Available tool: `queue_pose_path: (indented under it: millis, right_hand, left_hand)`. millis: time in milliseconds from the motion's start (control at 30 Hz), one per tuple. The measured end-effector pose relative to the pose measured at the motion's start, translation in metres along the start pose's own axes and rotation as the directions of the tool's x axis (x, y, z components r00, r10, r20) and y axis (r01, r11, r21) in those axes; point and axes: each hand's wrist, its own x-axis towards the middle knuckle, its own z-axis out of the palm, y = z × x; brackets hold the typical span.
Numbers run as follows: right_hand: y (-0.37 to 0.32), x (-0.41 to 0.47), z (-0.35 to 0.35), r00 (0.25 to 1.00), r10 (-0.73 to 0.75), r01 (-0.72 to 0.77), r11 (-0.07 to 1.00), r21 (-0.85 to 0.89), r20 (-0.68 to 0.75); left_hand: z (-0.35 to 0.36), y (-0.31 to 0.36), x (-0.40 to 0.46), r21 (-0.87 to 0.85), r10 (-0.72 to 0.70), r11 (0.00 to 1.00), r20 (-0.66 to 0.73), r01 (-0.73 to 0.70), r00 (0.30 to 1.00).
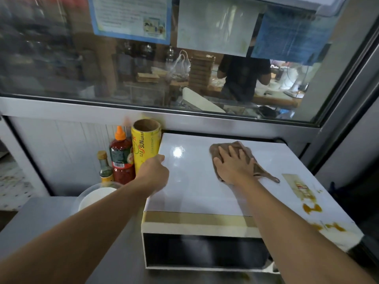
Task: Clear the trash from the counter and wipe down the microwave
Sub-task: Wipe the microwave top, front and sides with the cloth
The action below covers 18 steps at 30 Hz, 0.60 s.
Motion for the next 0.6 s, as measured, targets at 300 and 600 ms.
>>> queue_pose_path:
  millis: [300, 600]
  right_hand:
    - [-0.008, -0.062, 0.015, 0.976, -0.213, 0.212, 0.977, -0.023, -0.037]
    - [-0.016, -0.099, 0.012, 0.999, -0.047, 0.047, 0.999, -0.015, 0.022]
  left_hand:
    - [-0.002, -0.014, -0.029, 0.109, 0.129, 0.985, 0.048, -0.133, 0.991]
    - [-0.008, -0.028, -0.061, 0.193, 0.184, 0.961, 0.090, -0.198, 0.979]
